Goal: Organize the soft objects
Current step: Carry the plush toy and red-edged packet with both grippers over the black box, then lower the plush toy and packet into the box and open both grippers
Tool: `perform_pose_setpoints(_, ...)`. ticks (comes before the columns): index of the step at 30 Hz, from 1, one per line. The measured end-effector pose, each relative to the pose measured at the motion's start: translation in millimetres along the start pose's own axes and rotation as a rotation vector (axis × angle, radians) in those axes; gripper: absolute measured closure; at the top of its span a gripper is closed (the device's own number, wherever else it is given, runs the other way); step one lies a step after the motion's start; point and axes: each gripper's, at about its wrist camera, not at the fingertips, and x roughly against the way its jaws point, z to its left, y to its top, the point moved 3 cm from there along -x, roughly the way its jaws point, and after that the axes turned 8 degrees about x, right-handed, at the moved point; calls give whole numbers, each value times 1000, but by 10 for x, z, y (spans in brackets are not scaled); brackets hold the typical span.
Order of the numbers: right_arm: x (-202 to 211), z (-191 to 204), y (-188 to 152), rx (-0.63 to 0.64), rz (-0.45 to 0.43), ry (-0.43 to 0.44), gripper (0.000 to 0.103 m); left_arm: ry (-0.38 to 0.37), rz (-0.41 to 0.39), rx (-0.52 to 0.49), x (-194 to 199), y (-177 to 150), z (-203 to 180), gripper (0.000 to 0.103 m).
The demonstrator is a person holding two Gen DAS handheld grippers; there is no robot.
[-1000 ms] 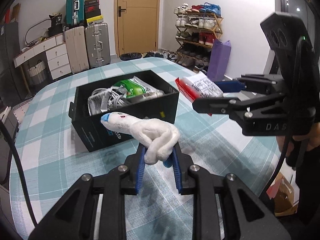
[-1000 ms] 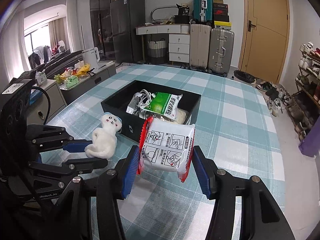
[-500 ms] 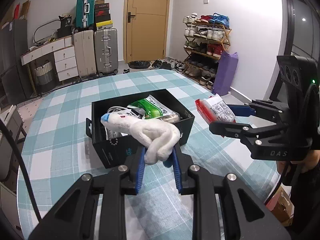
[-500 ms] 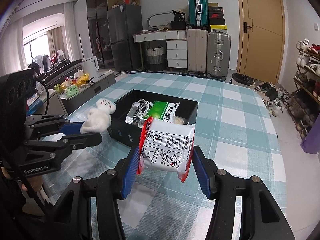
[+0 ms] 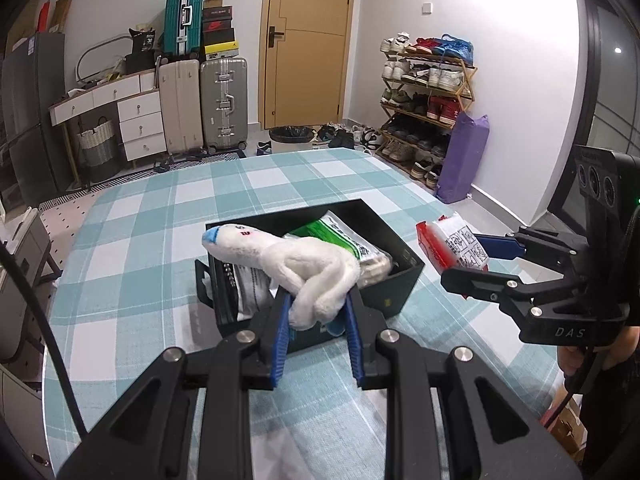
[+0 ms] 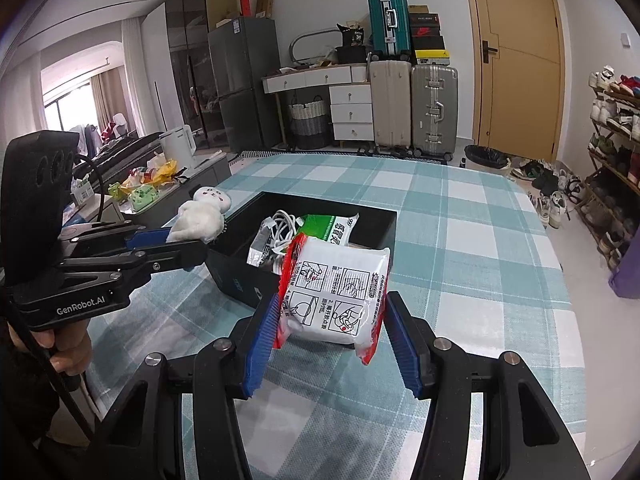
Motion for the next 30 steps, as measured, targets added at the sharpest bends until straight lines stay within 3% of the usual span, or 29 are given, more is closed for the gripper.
perform_pose_setpoints(15, -308, -90, 297, -13, 16, 28, 49, 17, 24, 19, -246, 193, 152, 80)
perform_pose_setpoints(30, -790, -24, 440, 18, 74, 38, 49, 23, 105, 18, -626, 125, 243, 80)
